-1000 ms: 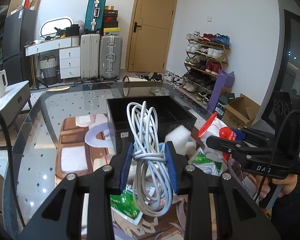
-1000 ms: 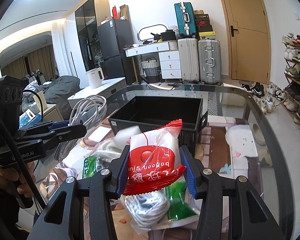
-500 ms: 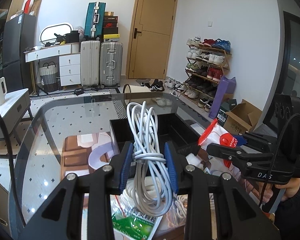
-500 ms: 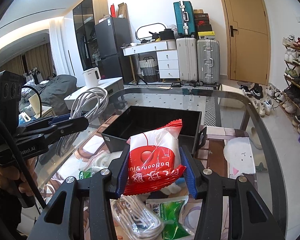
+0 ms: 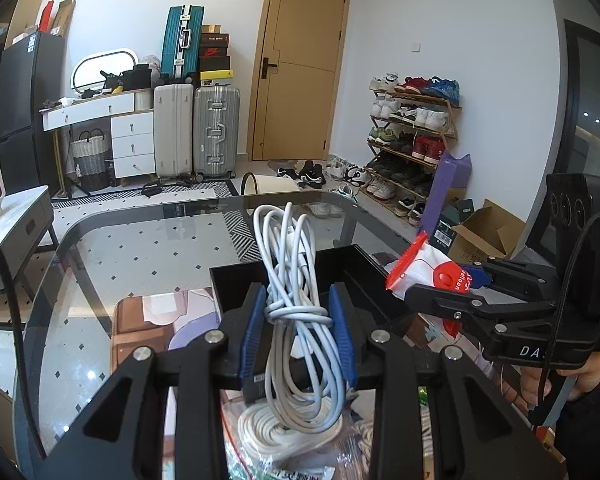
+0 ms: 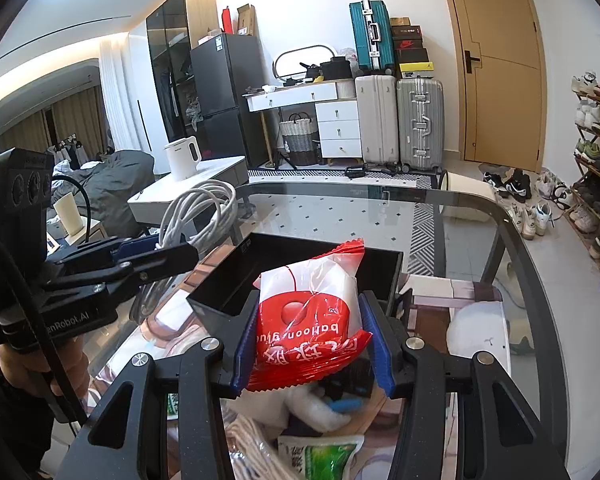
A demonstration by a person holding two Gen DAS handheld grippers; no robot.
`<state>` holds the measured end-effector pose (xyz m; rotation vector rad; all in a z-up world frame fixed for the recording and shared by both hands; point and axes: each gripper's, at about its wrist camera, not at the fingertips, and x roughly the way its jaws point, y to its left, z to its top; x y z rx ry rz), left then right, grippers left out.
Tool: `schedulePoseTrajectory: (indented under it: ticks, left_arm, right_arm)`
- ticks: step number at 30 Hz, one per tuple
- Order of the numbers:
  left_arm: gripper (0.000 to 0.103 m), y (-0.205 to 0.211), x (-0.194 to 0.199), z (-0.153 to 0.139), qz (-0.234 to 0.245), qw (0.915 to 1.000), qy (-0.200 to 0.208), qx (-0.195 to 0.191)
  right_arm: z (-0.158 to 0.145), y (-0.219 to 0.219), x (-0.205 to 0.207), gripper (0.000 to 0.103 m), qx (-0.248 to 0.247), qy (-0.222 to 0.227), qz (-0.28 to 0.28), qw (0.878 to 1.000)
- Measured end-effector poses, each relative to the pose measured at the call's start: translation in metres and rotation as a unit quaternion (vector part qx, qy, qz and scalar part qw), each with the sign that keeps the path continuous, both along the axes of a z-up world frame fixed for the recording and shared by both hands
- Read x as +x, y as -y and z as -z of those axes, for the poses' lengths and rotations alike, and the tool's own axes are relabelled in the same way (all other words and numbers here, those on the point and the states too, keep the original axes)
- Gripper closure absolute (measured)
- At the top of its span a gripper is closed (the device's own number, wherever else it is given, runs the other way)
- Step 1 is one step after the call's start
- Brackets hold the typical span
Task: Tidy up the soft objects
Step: 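Carry the red bag and white cable over the black box and release both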
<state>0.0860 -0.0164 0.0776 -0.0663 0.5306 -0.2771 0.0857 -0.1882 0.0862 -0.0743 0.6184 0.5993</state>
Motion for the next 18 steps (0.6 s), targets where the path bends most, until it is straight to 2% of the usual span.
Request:
schedulePoseTrajectory:
  ticks: [18]
  left_arm:
    - [0.071, 0.011, 0.039, 0.015, 0.004, 0.9997, -0.01, 0.023]
  right_arm:
    - [0.008, -0.015, 0.035, 0.055, -0.021, -0.034, -0.017, 0.999]
